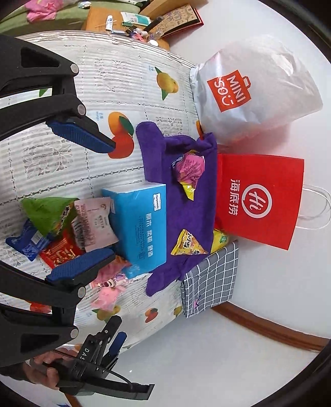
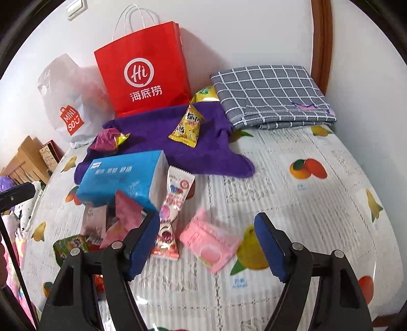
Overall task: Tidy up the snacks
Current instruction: 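Move both tools back toward the remaining snacks by the tissue box, then grasp the pink peach candy bag with the right tool while the left tool grasps the green bag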
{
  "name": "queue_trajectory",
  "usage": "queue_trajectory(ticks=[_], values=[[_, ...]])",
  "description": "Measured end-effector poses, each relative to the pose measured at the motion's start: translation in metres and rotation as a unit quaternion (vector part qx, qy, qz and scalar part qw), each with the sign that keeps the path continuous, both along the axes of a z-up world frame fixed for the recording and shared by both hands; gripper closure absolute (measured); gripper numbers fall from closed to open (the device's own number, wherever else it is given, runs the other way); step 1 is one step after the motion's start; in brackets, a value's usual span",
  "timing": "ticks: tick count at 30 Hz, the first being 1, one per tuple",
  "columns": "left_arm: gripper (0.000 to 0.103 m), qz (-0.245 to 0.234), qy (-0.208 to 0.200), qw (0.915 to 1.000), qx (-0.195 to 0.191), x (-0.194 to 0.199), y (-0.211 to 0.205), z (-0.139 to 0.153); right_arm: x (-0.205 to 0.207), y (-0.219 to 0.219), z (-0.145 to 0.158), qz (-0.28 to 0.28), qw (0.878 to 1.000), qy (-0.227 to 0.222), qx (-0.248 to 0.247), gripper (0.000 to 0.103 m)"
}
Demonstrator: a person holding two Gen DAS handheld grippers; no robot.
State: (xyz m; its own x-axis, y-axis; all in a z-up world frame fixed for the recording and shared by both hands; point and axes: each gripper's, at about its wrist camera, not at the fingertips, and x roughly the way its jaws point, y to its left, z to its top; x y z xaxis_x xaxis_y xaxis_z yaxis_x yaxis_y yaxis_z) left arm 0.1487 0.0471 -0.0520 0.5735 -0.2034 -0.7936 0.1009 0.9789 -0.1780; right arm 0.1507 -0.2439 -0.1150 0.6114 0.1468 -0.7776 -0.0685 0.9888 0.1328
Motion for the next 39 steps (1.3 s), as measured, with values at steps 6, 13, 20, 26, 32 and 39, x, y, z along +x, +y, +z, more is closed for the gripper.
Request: queue_trajectory(ticks=[6, 13, 20, 26, 32, 39], values=[[0.027, 0.008, -0.004, 1.0, 0.002, -0.012, 0.009, -0.002, -0.009, -0.002, -0.002, -0.012, 1.0, -0.004, -0.008, 0.026], [0.027, 0.03, 0.012, 0.9994, -0.014, -0.014, 0.026, -0.022, -0.005, -0.004, -0.023, -0.016, 1.0, 0.01, -0.01, 0.026], [0.027, 0.036, 0.023, 0.9989, -0.02, -0.015, 0.03, -0.04, 0.007, 0.0, -0.049, -0.004, 0.999, 0.023, -0.023, 0.026], [0.027, 0.037, 0.028, 0.9988, -0.015, -0.019, 0.029, -0.045, 0.014, 0.012, -0.059, 0.037, 0.998, 0.011, -0.057, 0.026], [0.027, 0.032, 0.023, 0.9991, -0.012, -0.023, 0.022, -0.04, 0.022, 0.019, -0.072, 0.072, 0.992, 0.014, -0.099, 0.025], [0.027, 0.025, 0.021, 0.9994, -0.015, -0.032, 0.013, -0.039, 0.02, 0.013, -0.077, 0.08, 0.994, 0.014, -0.079, 0.04]])
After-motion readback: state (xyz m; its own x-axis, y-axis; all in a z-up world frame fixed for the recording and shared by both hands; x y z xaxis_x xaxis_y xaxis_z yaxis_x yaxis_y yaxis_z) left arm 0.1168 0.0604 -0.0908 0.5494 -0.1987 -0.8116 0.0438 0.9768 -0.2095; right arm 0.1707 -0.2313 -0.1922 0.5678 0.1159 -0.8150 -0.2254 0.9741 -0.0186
